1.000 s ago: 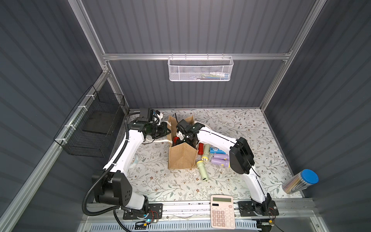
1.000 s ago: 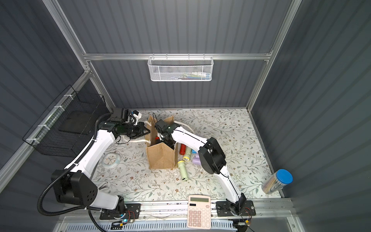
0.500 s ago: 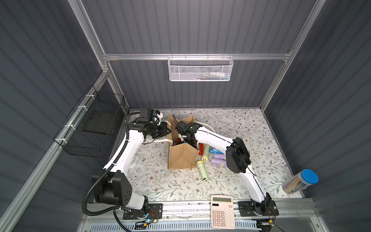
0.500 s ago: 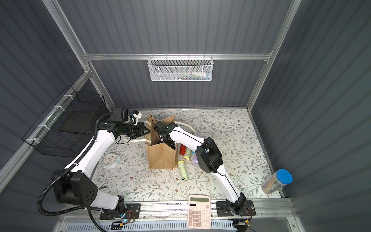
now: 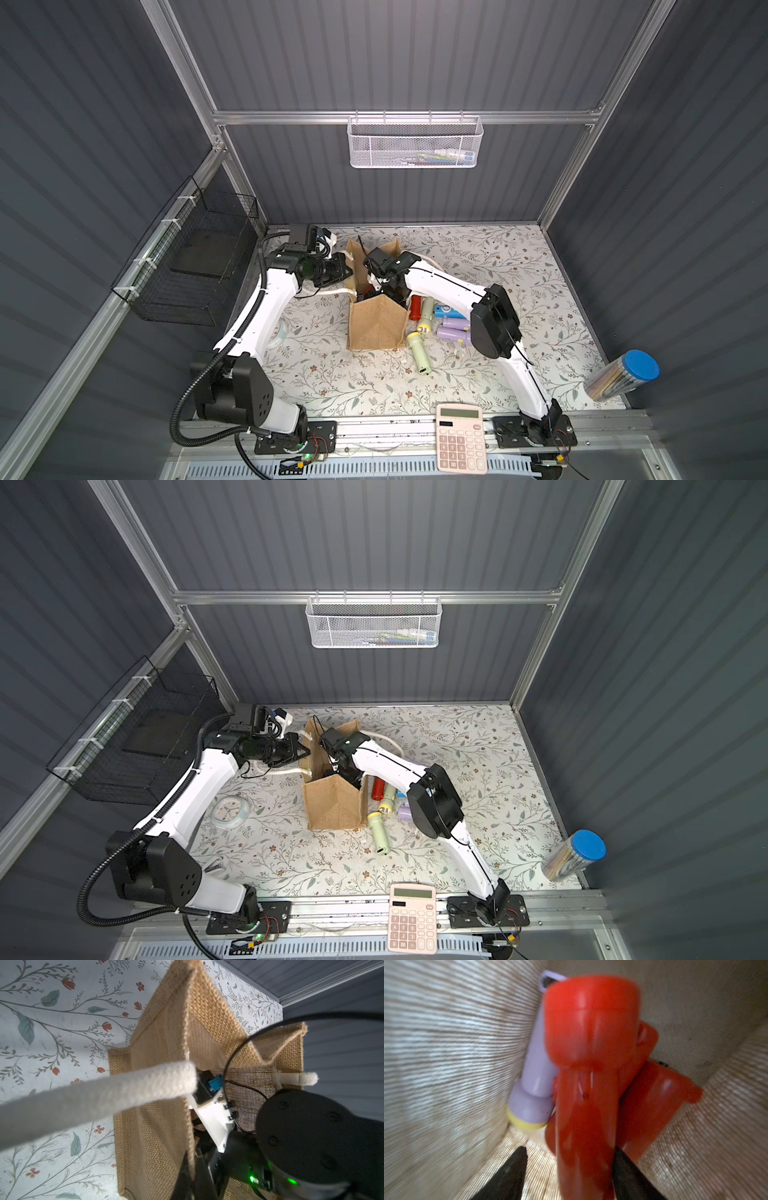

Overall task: Put the flashlights into the tote bags
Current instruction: Place the flashlight in the canvas bag.

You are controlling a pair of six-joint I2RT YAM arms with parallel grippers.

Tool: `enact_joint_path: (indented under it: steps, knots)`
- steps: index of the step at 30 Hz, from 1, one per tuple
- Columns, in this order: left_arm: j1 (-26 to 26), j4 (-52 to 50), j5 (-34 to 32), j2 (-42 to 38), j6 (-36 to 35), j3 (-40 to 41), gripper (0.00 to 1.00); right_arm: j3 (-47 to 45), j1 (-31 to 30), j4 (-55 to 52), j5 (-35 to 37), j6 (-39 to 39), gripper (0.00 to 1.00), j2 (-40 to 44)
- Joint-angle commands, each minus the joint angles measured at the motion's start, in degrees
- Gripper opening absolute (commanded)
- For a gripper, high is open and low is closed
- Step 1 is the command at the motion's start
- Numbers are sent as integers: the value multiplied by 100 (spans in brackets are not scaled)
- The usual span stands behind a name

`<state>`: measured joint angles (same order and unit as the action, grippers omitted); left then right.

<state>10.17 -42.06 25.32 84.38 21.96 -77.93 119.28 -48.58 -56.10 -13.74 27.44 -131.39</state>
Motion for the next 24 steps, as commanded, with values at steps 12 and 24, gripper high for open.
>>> enact_joint_path:
  steps: [12,24]
  knots:
    - [8,-364,-599,-5,-253,-182,0,-555,77,530,33,-732,67,1752]
    - [10,-355,-599,17,-236,-217,0,-2476,133,1599,934,-1030,71,3848]
